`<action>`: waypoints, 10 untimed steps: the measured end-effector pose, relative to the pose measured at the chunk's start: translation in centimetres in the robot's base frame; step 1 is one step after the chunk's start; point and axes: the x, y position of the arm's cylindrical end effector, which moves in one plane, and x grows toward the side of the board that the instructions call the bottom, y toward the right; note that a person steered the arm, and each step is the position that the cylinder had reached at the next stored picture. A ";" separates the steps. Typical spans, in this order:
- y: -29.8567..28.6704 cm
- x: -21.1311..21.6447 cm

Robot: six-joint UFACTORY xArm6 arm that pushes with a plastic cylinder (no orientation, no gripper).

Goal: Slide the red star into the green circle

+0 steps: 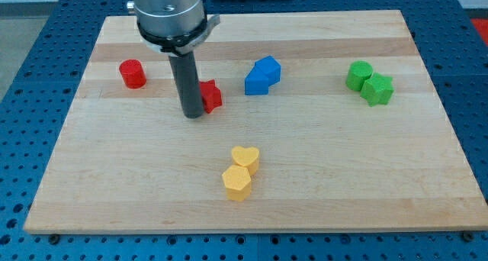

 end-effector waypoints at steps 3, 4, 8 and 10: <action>-1.0 -3.5; 2.5 -3.4; 12.1 3.7; 13.3 6.2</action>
